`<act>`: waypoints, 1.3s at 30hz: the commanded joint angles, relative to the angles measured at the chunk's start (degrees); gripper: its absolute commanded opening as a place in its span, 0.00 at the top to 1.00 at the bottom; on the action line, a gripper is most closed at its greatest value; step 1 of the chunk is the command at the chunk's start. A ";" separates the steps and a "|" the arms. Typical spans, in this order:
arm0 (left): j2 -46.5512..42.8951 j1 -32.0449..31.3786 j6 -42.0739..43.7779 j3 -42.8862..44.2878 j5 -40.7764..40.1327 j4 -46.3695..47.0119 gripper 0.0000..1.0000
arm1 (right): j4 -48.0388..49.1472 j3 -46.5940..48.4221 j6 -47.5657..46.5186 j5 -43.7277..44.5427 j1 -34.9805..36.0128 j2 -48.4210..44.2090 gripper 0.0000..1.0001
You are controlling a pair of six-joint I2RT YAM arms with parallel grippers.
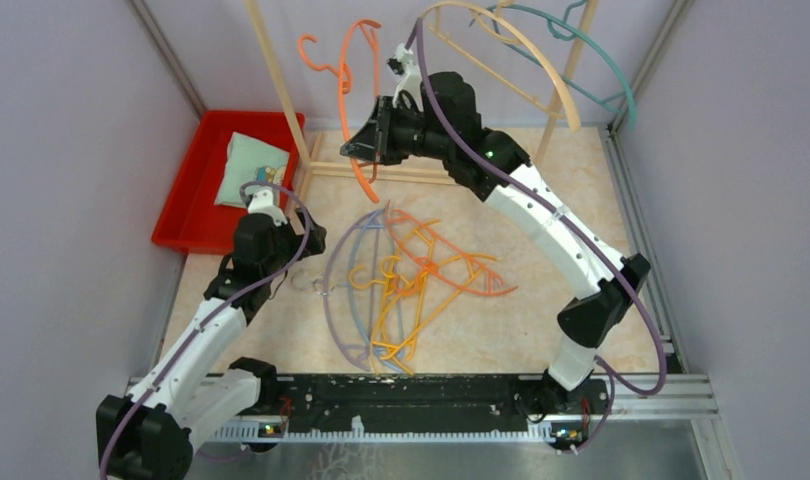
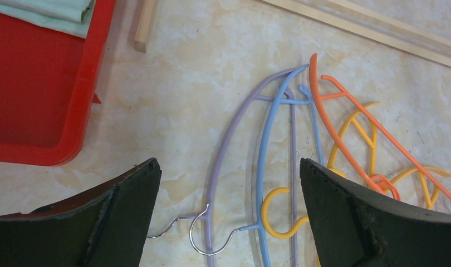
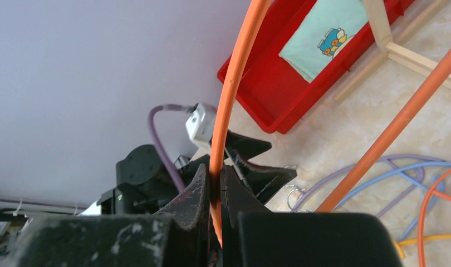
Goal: Organize the hangers
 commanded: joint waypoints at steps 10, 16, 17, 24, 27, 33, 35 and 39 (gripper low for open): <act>0.53 0.41 1.74 1.60 -1.33 0.50 0.00 | 9.32 23.22 3.14 -10.19 -10.76 13.08 1.00; 0.92 0.41 1.79 0.99 -1.46 0.74 0.00 | 11.98 20.13 4.28 -8.56 -12.45 12.41 1.00; 0.96 0.45 1.87 0.94 -1.46 0.74 0.00 | 11.80 19.52 4.26 -7.46 -12.73 12.21 1.00; 0.91 0.50 2.27 0.62 -2.23 0.40 0.00 | 10.24 17.66 3.31 -2.74 -14.07 11.43 1.00; 0.80 0.50 2.23 0.63 -2.16 0.30 0.00 | 10.50 16.49 3.32 -0.98 -14.55 10.68 1.00; 0.80 0.59 2.13 0.63 -2.26 0.15 0.00 | 9.62 13.21 4.14 4.11 -16.32 8.29 1.00; 0.66 0.58 2.08 0.56 -2.20 0.04 0.00 | 10.20 10.37 4.22 5.49 -16.93 6.54 1.00; 0.57 0.67 1.94 0.50 -2.08 -0.17 0.00 | 13.66 1.55 6.06 6.73 -19.08 1.66 1.00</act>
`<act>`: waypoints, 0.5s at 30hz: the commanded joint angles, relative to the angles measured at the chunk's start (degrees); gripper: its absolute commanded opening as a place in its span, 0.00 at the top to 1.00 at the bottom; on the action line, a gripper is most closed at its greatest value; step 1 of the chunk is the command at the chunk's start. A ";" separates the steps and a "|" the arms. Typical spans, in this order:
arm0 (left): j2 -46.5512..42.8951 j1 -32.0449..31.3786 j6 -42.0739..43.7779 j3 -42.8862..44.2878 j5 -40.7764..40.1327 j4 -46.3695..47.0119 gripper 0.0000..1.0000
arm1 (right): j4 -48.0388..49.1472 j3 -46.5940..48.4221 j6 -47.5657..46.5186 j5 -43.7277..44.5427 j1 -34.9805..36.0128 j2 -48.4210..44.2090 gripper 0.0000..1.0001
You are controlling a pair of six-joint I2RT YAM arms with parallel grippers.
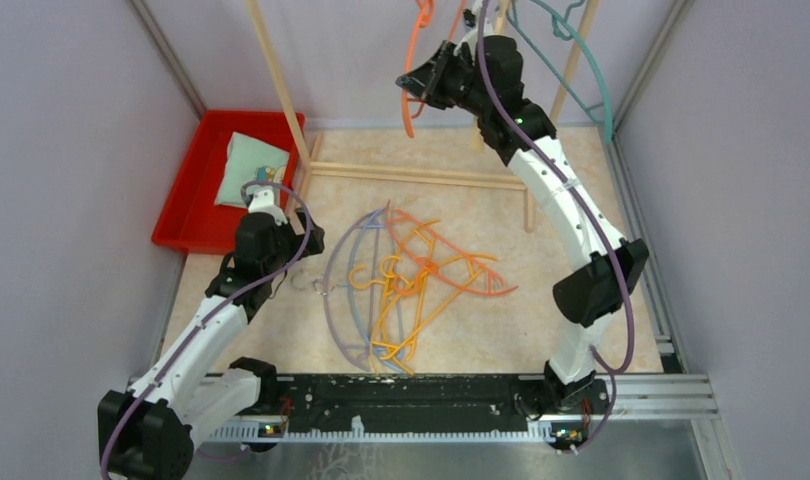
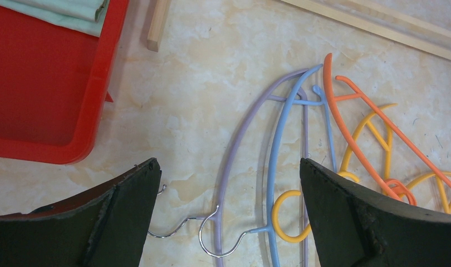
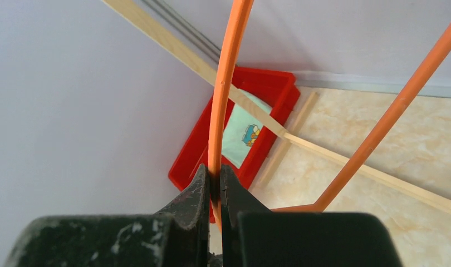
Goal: Organize the hangers
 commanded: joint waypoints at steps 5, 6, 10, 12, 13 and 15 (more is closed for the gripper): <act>-0.15 0.41 0.15 0.33 -0.16 -0.29 0.00 | 7.88 -15.46 3.65 3.96 -5.80 -15.49 1.00; 0.03 0.41 0.05 0.24 -0.07 -0.31 0.00 | 7.94 -16.78 3.68 3.96 -6.26 -16.49 1.00; 0.38 0.41 -0.27 0.11 0.40 -0.05 0.00 | 7.29 -19.95 3.62 3.43 -7.40 -19.12 1.00; 0.60 0.41 -0.21 0.11 0.59 0.11 0.00 | 6.61 -20.39 3.39 3.32 -7.61 -19.87 1.00; 0.76 0.47 -0.14 0.11 0.66 0.14 0.00 | 6.05 -20.35 3.15 3.41 -7.64 -20.10 0.96; 0.91 0.41 -0.09 0.26 0.69 0.08 0.00 | 5.09 -19.67 2.05 2.82 -7.62 -20.46 0.70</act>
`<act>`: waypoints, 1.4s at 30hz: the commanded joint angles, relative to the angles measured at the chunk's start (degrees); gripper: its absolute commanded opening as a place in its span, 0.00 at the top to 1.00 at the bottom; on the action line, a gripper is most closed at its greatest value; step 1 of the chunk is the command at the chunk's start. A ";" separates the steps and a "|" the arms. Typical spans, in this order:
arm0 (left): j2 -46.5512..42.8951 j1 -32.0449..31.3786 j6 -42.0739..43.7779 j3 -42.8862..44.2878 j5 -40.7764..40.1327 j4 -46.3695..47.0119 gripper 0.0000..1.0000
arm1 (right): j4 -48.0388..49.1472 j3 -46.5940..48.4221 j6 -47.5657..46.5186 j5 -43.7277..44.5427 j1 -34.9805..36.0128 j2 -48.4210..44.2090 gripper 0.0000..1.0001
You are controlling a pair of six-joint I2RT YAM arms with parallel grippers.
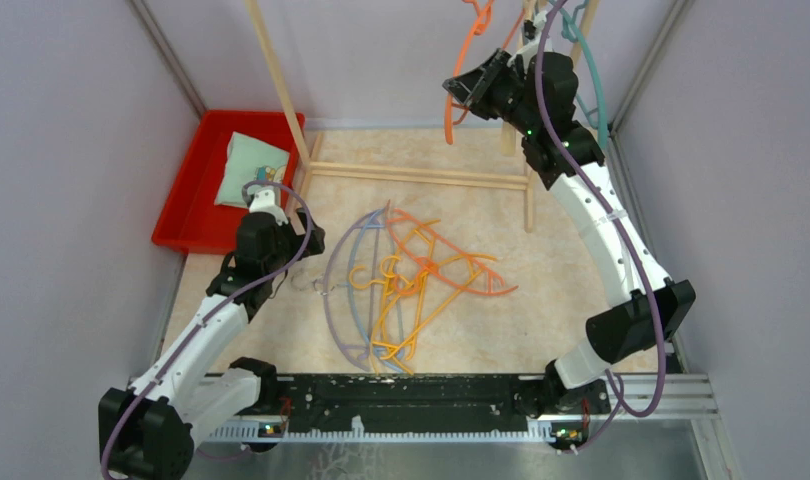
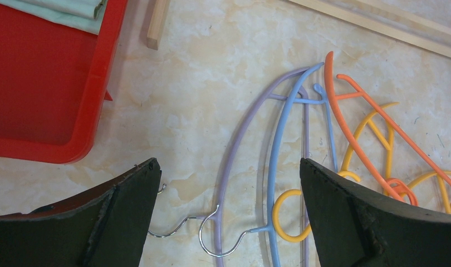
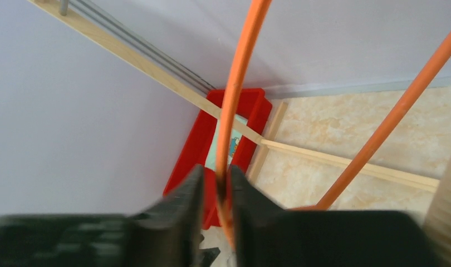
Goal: Organize the hangers
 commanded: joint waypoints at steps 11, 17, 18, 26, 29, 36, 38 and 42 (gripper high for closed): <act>1.35 0.42 -0.38 0.35 1.22 0.38 0.00 | -8.20 4.38 -8.64 3.59 1.68 -10.04 0.43; 2.74 0.41 -0.47 0.55 1.39 0.70 0.00 | -17.69 5.35 -17.44 5.58 12.14 -12.62 0.44; 2.93 0.41 -0.48 0.55 1.42 0.81 0.00 | -20.14 4.76 -18.81 6.30 14.52 -12.70 0.43; 4.64 0.50 -1.59 -0.21 1.73 1.10 0.00 | -25.93 -29.26 -19.53 16.19 35.45 -24.05 0.43; 5.13 0.52 -2.33 -0.44 2.50 1.41 0.00 | -25.54 -38.66 -18.06 17.89 35.65 -26.93 0.44; 6.19 0.50 -2.95 0.18 3.48 1.12 0.00 | -23.11 -45.65 -22.07 27.27 35.04 -23.52 0.44; 6.16 0.50 -3.40 0.11 3.72 1.15 0.00 | -21.56 -46.49 -23.50 28.42 33.66 -21.60 0.44; 5.95 0.50 -4.50 -0.39 4.59 1.10 0.00 | -17.12 -48.41 -27.49 26.57 28.84 -18.52 0.46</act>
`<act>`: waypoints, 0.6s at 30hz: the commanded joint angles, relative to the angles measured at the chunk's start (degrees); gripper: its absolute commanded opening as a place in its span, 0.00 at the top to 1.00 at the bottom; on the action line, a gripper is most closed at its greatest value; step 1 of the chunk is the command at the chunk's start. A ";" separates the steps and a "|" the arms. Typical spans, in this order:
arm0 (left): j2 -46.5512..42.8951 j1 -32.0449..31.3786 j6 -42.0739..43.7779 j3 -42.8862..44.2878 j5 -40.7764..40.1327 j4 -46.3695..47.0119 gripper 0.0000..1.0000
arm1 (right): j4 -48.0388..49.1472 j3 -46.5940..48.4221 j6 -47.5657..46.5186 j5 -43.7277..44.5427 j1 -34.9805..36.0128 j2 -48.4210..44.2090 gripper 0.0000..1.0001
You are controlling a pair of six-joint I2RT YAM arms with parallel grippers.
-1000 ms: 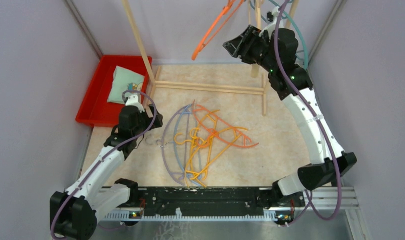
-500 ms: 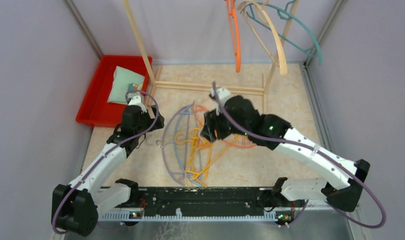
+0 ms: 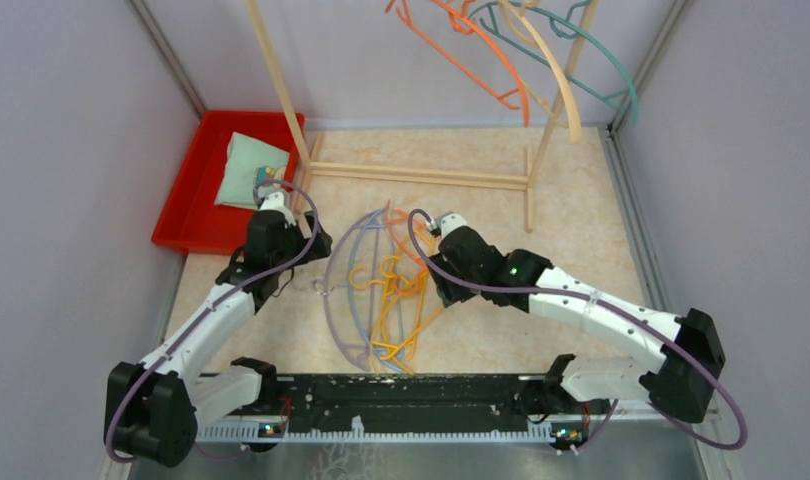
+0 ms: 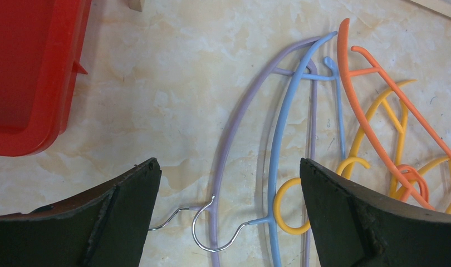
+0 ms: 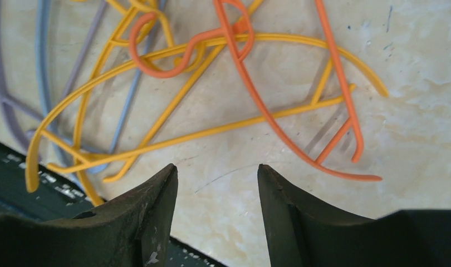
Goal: Organize the hangers
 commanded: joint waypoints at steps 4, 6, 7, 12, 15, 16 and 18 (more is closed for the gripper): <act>-0.84 0.40 -2.34 -1.48 1.31 0.98 0.00 | 9.30 -1.46 -10.09 -0.37 -7.30 6.53 0.47; -1.11 0.39 -2.45 -1.96 1.02 1.10 0.00 | 10.38 -1.24 -12.28 -0.80 -7.88 8.50 0.47; -1.16 0.39 -2.50 -2.09 0.89 1.11 0.00 | 10.86 -1.25 -12.82 -1.29 -8.10 9.37 0.47; -0.71 0.39 -2.62 -2.08 0.39 1.12 0.00 | 14.38 -2.68 -14.05 -6.04 -9.58 12.29 0.48; -0.21 0.40 -2.59 -1.86 0.21 0.98 0.00 | 15.09 -3.22 -14.75 -7.56 -10.15 14.30 0.48; -0.04 0.39 -2.56 -1.85 0.10 0.93 0.00 | 15.20 -3.37 -14.99 -7.96 -10.34 15.11 0.48; 0.14 0.39 -2.55 -1.76 -0.10 0.88 0.00 | 15.68 -3.63 -15.37 -8.59 -10.60 16.98 0.48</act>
